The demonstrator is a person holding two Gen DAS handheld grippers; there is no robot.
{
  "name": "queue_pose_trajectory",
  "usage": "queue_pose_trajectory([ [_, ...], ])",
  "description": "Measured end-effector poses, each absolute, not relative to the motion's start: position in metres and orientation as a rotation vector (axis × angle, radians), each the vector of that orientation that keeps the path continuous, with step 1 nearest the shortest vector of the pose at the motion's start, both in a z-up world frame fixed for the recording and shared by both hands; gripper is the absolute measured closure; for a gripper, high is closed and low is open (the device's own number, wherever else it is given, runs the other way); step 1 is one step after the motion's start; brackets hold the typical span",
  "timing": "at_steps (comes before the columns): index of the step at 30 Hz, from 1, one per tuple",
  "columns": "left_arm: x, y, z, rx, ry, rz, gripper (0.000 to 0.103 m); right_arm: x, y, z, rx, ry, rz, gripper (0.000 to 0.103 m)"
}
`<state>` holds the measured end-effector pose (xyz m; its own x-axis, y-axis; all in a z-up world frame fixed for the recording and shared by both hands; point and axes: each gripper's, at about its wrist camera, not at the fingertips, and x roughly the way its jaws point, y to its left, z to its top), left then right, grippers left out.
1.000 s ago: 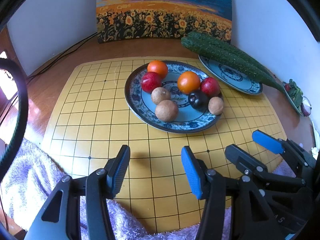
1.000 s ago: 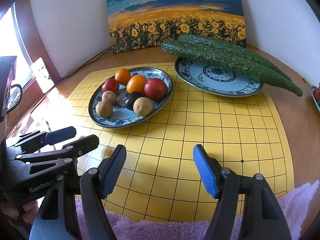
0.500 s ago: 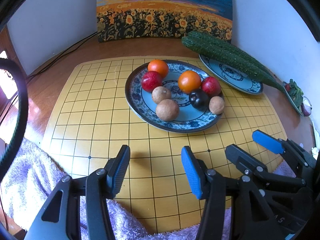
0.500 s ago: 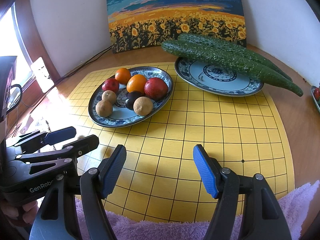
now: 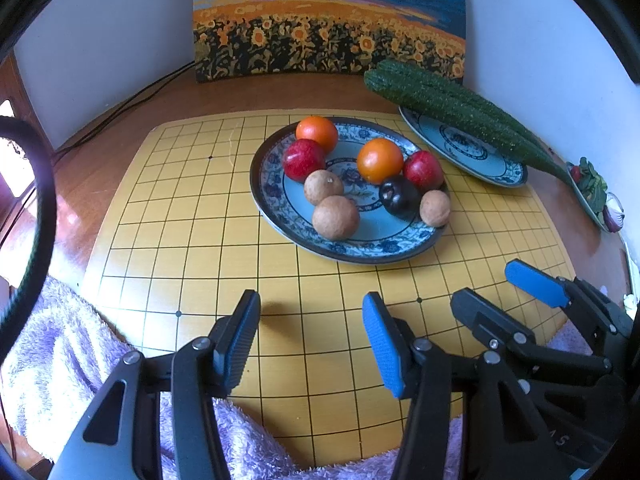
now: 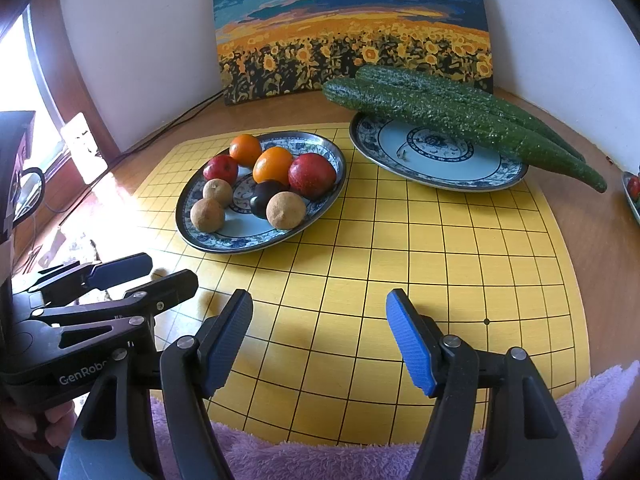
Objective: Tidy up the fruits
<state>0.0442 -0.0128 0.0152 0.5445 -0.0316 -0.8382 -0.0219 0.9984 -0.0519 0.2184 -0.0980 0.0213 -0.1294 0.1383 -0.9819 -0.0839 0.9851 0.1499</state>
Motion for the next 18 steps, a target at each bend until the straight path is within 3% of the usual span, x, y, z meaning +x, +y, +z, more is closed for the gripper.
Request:
queue_pose_trajectory([
  [18, 0.0442, -0.0122, 0.0150, -0.061, 1.014, -0.027, 0.047, 0.2172, -0.1009, 0.0229, 0.022, 1.701, 0.175, 0.032],
])
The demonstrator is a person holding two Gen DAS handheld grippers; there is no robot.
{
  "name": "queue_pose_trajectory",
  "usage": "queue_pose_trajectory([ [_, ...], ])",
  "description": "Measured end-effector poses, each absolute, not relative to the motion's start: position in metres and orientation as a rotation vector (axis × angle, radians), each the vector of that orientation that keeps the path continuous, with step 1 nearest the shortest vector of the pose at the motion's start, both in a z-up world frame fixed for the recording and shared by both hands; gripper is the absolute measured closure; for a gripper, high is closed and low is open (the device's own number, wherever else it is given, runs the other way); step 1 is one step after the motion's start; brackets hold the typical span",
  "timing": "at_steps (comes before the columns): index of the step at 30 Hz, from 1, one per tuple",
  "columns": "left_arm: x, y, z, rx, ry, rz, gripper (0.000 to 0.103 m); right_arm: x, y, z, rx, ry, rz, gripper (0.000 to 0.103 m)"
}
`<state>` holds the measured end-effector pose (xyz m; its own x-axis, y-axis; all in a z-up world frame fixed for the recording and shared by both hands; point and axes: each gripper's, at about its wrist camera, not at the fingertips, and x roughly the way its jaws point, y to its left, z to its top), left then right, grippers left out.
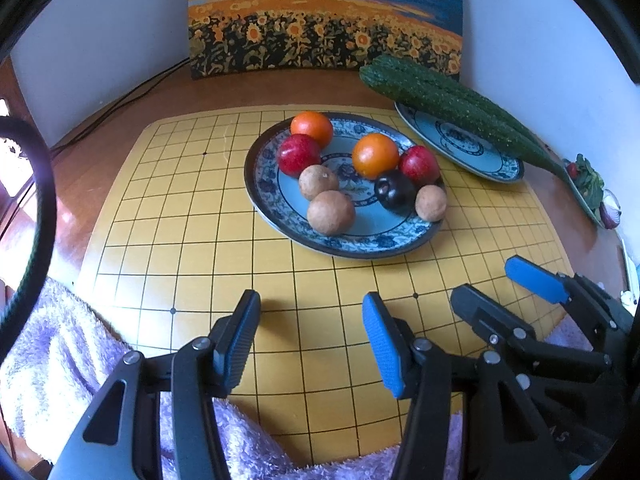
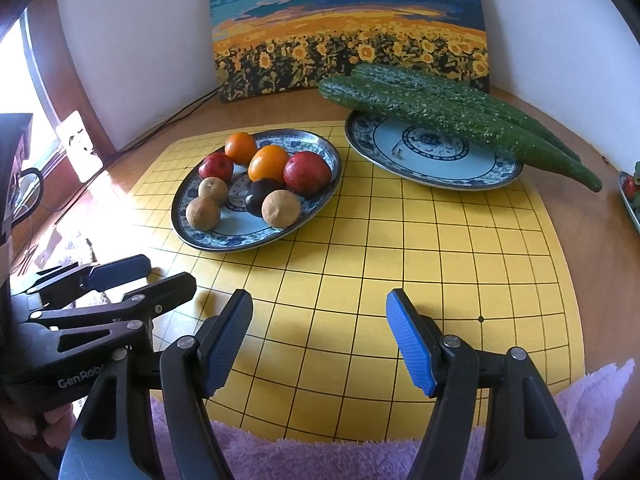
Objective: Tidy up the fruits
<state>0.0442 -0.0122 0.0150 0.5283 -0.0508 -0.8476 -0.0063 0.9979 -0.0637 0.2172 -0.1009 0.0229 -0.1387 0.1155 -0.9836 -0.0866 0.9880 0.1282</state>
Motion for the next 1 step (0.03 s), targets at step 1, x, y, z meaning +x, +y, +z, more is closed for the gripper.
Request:
queue_pose_trajectory([
  [1, 0.0436, -0.0121, 0.0155, -0.065, 1.015, -0.029, 0.047, 0.2175, -0.1006, 0.0237, 0.020, 1.700, 0.174, 0.032],
])
